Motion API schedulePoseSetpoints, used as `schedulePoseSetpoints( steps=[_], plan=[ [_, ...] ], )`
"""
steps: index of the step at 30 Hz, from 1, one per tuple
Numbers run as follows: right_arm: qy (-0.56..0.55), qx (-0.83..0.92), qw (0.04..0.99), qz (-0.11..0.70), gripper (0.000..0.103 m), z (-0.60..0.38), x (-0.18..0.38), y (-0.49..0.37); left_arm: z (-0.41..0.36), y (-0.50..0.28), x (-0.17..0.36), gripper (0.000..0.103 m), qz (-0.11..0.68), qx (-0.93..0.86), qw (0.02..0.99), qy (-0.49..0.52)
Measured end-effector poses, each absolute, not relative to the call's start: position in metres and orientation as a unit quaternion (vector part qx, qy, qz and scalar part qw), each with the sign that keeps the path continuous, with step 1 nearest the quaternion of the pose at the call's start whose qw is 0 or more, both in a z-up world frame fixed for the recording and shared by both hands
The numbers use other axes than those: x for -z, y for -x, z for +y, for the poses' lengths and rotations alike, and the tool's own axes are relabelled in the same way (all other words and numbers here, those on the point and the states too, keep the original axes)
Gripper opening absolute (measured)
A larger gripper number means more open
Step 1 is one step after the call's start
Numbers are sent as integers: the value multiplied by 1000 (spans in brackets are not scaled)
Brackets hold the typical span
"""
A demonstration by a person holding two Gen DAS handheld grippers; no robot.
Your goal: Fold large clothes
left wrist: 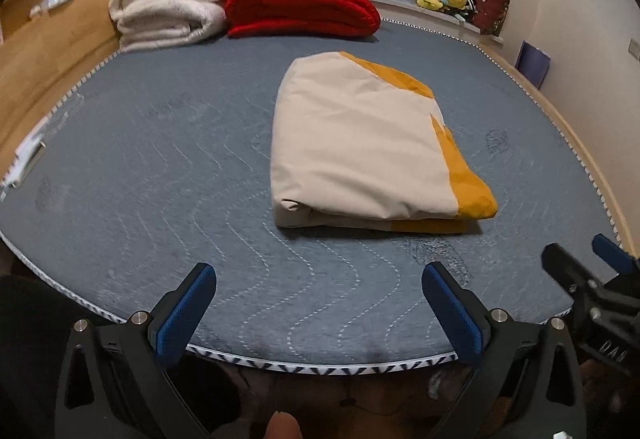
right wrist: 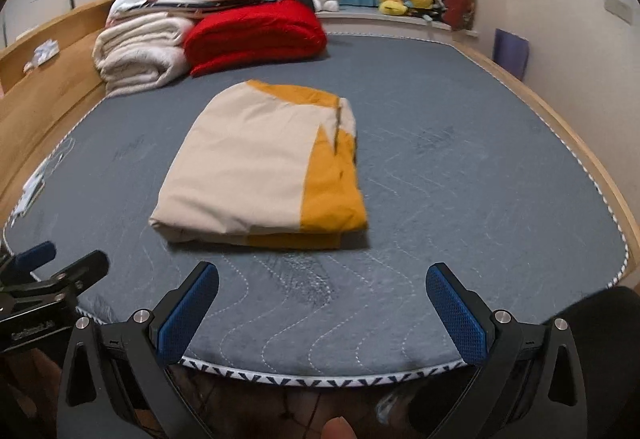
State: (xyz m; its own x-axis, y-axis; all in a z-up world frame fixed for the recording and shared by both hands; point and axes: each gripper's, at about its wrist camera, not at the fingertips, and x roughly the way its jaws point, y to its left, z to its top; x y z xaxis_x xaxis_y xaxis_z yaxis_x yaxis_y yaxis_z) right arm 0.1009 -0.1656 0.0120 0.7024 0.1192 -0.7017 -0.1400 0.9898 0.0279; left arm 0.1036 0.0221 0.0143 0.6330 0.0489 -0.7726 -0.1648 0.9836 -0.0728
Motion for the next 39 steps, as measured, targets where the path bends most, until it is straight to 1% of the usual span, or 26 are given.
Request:
schedulePoseSetpoints(
  steps=[6, 11, 39],
  plan=[
    [37, -87, 924, 370, 103, -146, -2, -105, 17, -105, -17, 102, 408, -64, 909, 51],
    [34, -93, 928, 360, 103, -141, -4, -106, 21, -108, -14, 102, 413, -67, 907, 57],
    [39, -85, 929, 358, 103, -139, 0, -112, 22, -112, -8, 102, 416, -63, 905, 64]
  ],
)
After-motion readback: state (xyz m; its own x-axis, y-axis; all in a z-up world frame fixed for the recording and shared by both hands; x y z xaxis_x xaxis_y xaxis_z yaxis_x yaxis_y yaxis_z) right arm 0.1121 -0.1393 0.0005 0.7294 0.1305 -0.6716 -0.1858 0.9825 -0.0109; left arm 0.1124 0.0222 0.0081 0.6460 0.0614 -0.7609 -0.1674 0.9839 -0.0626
